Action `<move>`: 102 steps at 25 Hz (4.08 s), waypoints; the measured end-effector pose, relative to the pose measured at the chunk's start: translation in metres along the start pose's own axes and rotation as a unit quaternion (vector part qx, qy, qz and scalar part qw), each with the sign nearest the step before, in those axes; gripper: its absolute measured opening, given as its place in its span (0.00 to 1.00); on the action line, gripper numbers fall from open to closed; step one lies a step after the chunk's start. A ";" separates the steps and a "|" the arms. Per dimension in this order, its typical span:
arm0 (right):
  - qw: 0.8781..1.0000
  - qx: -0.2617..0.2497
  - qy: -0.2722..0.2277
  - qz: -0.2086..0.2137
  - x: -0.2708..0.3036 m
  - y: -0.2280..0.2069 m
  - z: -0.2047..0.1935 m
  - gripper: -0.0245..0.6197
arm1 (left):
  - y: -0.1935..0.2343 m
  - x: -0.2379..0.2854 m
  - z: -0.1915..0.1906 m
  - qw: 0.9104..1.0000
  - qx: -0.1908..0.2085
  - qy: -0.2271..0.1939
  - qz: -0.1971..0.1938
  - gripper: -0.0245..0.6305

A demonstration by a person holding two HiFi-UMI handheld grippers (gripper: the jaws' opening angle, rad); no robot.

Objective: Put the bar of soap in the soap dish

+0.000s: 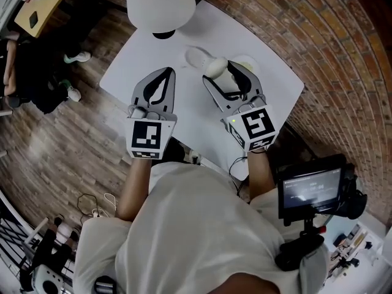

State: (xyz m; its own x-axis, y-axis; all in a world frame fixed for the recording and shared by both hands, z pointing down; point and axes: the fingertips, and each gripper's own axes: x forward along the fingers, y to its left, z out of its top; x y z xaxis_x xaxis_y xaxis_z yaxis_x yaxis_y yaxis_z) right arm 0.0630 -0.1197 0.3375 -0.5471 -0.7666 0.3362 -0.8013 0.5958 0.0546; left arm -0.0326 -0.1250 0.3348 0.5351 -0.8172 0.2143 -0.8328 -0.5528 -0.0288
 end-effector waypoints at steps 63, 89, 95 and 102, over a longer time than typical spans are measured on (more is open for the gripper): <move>0.960 -0.056 0.254 0.106 0.157 -0.030 -0.189 0.44 | 0.048 0.056 -0.096 0.995 -0.051 0.088 -0.008 0.05; 0.916 -0.132 0.328 0.192 0.162 -0.025 -0.201 0.44 | 0.057 0.047 -0.095 0.994 -0.046 0.097 0.003 0.05; 0.913 -0.116 0.334 0.205 0.162 -0.026 -0.203 0.44 | 0.056 0.048 -0.095 0.994 -0.044 0.097 0.004 0.05; 0.908 -0.117 0.336 0.222 0.164 -0.026 -0.203 0.44 | 0.060 0.047 -0.095 0.994 -0.044 0.098 0.007 0.05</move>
State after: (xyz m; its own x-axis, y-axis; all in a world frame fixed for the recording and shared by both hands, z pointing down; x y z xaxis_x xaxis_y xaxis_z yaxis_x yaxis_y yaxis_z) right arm 0.0430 -0.2124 0.5823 -0.4691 -0.1670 0.8672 -0.4221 0.9049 -0.0540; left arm -0.0713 -0.1809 0.4353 0.4919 -0.7732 0.4002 -0.8543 -0.5174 0.0505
